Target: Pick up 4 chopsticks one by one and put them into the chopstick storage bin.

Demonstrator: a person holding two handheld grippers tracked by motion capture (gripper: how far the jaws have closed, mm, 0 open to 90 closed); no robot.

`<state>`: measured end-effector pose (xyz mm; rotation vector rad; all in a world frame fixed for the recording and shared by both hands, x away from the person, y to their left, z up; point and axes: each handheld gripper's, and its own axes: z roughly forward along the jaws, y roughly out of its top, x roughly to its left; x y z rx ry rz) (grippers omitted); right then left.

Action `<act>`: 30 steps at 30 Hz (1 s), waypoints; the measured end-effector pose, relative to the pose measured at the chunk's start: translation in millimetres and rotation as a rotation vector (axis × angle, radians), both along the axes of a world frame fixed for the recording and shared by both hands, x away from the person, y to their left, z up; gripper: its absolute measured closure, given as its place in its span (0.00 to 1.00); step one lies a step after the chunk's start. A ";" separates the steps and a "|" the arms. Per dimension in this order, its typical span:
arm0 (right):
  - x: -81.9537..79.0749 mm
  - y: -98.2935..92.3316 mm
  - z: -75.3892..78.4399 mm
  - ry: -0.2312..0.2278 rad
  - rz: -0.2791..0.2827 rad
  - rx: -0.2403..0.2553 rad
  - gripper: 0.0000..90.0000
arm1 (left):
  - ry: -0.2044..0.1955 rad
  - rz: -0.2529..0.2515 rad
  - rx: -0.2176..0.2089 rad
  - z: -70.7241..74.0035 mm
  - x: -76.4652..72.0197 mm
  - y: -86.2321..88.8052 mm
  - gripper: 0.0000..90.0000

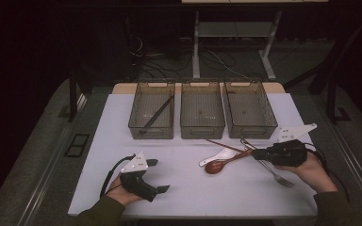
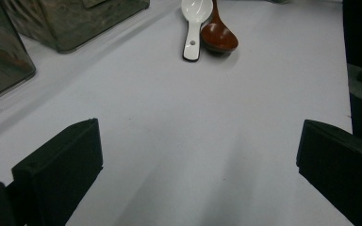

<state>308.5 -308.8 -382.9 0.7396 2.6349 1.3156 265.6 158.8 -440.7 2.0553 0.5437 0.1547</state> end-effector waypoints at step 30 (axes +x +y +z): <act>27.4 86.0 25.2 -0.066 -0.119 0.047 0.93 | -0.003 0.001 -0.011 0.4 -0.1 -0.1 0.01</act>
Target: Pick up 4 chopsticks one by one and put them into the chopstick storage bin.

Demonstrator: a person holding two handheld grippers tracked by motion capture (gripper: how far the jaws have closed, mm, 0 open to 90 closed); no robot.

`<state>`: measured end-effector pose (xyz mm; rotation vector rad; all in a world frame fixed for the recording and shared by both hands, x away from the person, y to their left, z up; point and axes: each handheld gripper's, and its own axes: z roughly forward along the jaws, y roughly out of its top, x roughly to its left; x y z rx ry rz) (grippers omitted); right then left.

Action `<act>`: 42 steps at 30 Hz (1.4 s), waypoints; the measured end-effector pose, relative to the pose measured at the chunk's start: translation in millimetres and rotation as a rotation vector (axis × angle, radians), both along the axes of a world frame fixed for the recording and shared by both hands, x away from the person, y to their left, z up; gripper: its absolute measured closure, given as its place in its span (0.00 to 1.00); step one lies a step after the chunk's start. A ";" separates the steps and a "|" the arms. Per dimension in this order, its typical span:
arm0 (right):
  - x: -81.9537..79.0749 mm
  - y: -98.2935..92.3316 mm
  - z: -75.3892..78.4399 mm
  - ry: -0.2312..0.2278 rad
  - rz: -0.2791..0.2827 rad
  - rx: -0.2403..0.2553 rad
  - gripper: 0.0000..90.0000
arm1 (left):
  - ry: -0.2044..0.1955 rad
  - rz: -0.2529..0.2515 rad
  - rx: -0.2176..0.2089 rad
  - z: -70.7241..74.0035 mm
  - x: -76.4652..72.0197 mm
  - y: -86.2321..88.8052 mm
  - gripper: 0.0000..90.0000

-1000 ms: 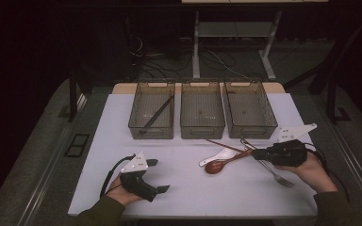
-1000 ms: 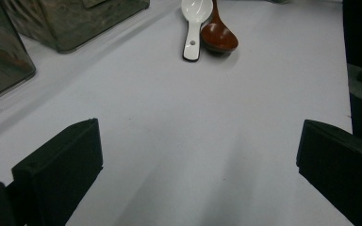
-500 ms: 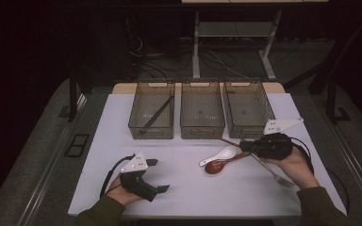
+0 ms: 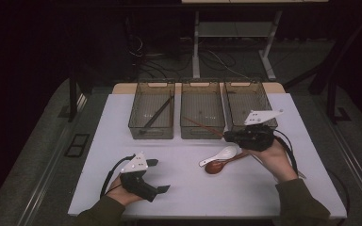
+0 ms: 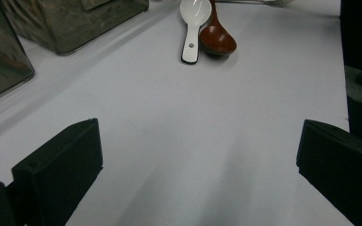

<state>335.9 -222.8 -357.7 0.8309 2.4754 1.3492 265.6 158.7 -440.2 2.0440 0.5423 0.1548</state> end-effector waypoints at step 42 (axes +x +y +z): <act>112.6 181.9 3.6 0.042 -0.183 -0.131 0.93 | -0.003 -0.017 -0.014 1.8 -1.6 -0.8 0.01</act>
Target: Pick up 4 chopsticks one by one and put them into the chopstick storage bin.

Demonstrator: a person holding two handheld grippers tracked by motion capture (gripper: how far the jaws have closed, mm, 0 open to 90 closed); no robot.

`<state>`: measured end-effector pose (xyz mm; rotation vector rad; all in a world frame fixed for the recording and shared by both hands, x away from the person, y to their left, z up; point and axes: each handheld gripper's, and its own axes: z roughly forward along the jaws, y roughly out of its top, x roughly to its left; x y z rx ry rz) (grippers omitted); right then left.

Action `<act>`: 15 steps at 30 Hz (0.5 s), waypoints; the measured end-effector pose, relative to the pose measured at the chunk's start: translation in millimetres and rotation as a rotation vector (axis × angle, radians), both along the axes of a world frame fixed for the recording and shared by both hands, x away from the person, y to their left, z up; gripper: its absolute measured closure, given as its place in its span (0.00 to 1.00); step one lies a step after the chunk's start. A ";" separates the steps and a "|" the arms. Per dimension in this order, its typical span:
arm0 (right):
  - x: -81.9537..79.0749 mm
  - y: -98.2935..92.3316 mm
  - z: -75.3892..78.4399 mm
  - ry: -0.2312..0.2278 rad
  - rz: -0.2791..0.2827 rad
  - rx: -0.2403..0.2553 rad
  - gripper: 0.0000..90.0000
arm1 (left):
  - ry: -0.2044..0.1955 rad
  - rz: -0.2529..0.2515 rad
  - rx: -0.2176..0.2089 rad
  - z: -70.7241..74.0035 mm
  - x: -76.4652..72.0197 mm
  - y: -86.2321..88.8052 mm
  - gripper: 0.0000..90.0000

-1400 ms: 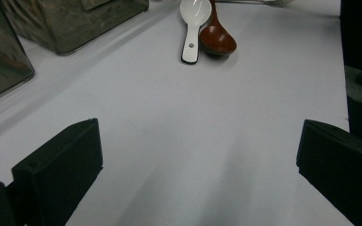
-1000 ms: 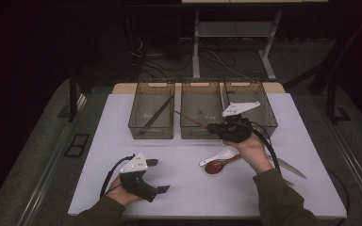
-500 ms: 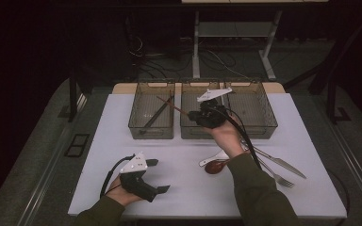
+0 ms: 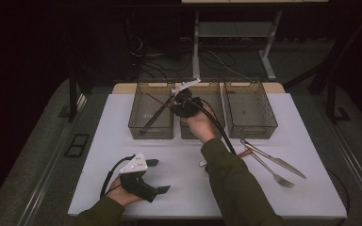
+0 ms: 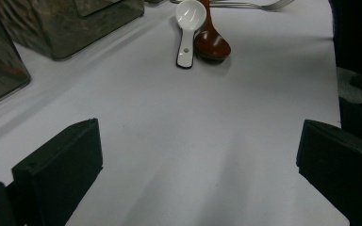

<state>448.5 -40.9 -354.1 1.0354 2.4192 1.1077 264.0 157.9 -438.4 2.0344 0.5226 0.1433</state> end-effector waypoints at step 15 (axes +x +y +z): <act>36.9 51.8 -7.3 0.039 -0.048 -0.061 0.93 | -0.001 -0.007 -0.008 -0.1 -0.4 -0.5 0.01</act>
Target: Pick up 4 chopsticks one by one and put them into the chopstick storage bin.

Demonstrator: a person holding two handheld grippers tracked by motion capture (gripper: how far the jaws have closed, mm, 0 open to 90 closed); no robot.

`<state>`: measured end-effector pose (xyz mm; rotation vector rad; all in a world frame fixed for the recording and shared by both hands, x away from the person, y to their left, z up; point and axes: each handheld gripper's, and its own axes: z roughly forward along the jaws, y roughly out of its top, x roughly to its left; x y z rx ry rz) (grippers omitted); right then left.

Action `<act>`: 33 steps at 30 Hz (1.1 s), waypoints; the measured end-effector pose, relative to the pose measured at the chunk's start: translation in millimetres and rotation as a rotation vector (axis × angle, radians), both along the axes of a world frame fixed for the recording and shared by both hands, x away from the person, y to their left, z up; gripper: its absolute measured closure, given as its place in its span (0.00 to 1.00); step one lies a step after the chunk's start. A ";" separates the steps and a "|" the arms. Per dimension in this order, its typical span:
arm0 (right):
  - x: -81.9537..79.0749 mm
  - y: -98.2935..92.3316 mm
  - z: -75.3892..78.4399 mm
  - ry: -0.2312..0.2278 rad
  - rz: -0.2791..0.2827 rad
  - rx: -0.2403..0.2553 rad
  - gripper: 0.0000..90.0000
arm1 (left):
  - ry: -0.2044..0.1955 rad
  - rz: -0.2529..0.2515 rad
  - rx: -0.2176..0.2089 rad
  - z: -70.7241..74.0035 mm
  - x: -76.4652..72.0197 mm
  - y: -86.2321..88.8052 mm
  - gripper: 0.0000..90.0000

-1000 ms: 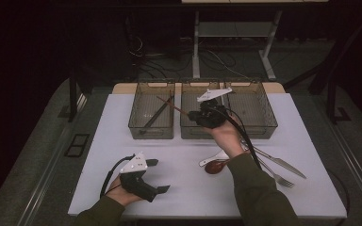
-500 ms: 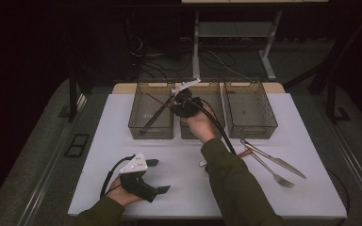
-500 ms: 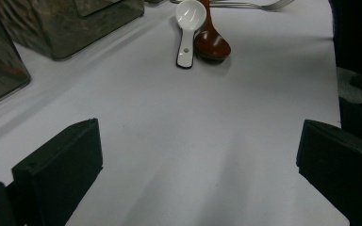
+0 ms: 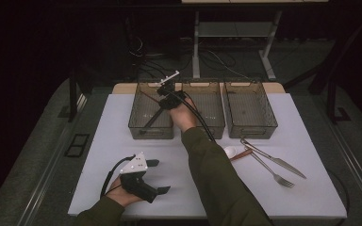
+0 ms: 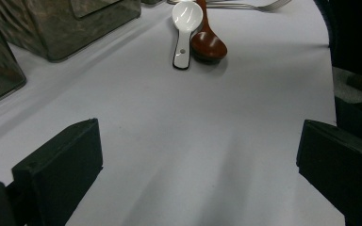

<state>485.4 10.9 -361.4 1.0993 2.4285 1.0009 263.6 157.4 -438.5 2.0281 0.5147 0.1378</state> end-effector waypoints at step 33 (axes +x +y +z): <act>-29.4 -55.2 15.9 -0.013 0.080 0.179 0.48 | 0.000 -0.002 0.004 -1.4 1.4 -1.3 0.01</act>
